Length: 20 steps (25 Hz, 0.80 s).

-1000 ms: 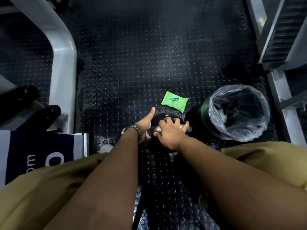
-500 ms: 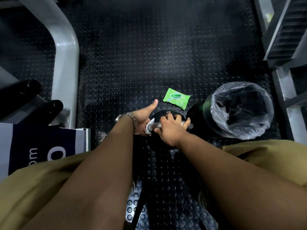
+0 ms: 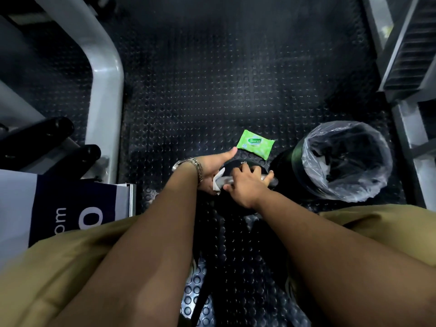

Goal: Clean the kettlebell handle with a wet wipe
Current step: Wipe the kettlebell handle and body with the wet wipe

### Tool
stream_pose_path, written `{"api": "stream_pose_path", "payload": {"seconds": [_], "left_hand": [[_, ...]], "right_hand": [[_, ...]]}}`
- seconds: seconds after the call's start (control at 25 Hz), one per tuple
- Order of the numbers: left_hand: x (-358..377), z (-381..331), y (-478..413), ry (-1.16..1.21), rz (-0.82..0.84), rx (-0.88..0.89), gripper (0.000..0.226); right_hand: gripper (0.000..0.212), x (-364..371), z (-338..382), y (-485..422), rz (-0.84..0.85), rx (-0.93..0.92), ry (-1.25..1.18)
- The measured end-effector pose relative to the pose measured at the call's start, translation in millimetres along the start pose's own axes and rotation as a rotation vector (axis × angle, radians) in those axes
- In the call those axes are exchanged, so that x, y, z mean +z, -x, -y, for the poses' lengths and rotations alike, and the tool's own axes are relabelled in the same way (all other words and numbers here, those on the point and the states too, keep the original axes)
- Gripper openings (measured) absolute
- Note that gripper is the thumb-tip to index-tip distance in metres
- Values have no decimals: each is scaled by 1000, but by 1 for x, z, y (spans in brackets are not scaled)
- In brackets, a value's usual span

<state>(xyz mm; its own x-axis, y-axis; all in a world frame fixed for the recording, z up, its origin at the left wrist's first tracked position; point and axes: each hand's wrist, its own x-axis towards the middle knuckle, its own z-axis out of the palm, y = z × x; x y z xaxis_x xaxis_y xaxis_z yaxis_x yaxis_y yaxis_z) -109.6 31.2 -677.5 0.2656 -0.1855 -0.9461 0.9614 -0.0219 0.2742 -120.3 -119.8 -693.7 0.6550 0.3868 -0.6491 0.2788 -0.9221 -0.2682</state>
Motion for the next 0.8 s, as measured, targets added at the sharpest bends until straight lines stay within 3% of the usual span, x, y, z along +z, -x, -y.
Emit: {"api": "stream_pose_path", "payload": {"seconds": [0.16, 0.28, 0.32, 0.48, 0.6, 0.8], "left_hand": [[4, 19, -20, 33, 9, 11, 91], [4, 31, -36, -36, -84, 24, 138], [5, 32, -35, -49, -109, 45, 140], [-4, 14, -8, -8, 70, 22, 100], [-13, -3, 9, -144, 80, -25, 111], [11, 8, -7, -219, -27, 47, 87]], "right_hand": [[48, 1, 1, -1, -5, -1, -3], [45, 2, -1, -1, -16, 1, -9], [44, 2, 0, -1, -14, 1, -10], [45, -1, 1, 0, -11, -7, -11], [47, 0, 1, -1, -6, -4, -10], [52, -1, 0, 1, -6, 1, -30]]}}
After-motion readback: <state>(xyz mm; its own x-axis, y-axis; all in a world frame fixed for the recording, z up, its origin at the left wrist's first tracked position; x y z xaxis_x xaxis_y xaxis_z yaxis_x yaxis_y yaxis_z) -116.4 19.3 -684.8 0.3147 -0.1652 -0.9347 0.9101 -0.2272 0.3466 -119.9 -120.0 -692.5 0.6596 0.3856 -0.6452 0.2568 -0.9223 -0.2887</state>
